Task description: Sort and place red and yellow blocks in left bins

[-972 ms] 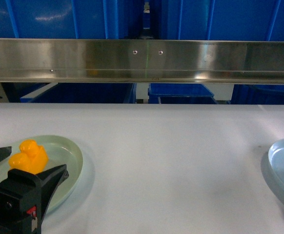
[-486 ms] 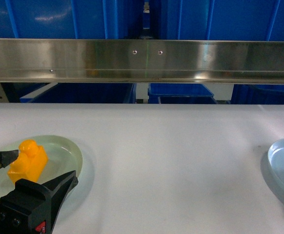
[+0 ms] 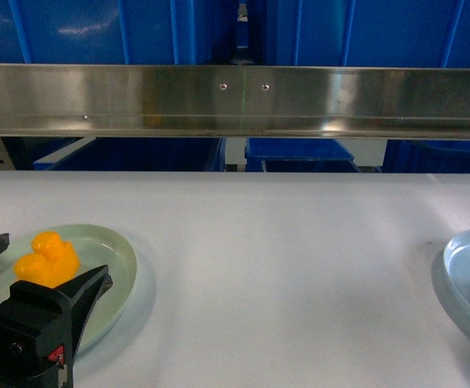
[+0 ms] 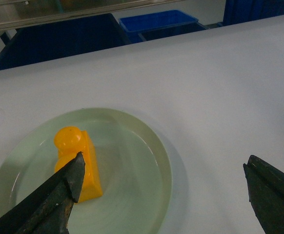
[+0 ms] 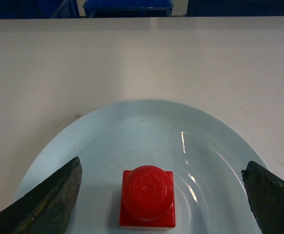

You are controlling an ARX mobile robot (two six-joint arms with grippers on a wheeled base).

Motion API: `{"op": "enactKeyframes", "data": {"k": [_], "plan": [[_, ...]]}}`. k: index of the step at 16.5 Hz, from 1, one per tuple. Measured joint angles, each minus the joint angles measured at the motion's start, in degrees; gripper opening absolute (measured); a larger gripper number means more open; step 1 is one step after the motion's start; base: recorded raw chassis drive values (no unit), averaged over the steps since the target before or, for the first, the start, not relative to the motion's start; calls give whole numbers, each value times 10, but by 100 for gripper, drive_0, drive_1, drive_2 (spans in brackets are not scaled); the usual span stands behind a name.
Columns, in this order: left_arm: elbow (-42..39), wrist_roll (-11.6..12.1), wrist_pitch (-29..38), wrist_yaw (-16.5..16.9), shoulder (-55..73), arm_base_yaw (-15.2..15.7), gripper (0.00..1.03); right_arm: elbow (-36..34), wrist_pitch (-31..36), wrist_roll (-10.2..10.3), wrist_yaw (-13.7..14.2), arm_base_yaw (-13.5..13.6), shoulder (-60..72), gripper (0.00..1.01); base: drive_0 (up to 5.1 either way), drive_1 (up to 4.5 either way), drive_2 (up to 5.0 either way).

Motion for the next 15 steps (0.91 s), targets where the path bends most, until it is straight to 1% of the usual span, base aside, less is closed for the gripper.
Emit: {"op": "enactKeyframes", "data": {"k": [3,5,6,7,8,9,12,15], "plan": [[0,0,0,0,0,0,98,0,0,0,0,0,0,98,0,0,0],[0,0,-21,34,0,31,98,0,0,0,0,0,0,98,0,0,0],[0,2,-20,45,7,58,98,0,0,0,0,0,0,98,0,0,0],[1,16,-10,84,43,148,98,0,0,0,0,0,0,98,0,0,0],[15,31,3,125,63,197,98,0,0,0,-1,0,0,98,0,0,0],[26,31,12,129,68,200,98,0,0,0,0,0,0,98,0,0,0],[35,31,33,133,83,191,98,0,0,0,-1,0,0,98,0,0,0],[35,31,31,133,87,190,98,0,0,0,-1,0,0,98,0,0,0]]}}
